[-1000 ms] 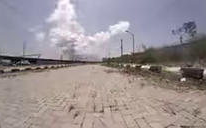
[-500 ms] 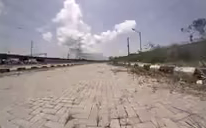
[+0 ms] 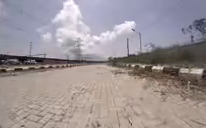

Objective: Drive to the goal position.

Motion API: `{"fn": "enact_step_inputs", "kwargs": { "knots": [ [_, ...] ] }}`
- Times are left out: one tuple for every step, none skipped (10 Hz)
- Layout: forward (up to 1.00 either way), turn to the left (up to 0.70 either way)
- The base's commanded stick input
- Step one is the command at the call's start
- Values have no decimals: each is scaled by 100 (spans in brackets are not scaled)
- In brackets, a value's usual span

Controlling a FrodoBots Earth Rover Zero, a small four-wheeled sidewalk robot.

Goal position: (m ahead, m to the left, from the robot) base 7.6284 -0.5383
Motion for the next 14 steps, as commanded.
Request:
{"fn": "enact_step_inputs", "kwargs": {
  "knots": [
    [70, 0],
    [70, 0],
    [70, 0],
    [70, 0],
    [70, 0],
    [70, 0],
    [70, 0],
    [70, 0],
    [70, 0],
    [70, 0],
    [70, 0],
    [70, 0],
    [70, 0],
    [70, 0]
  ]
}}
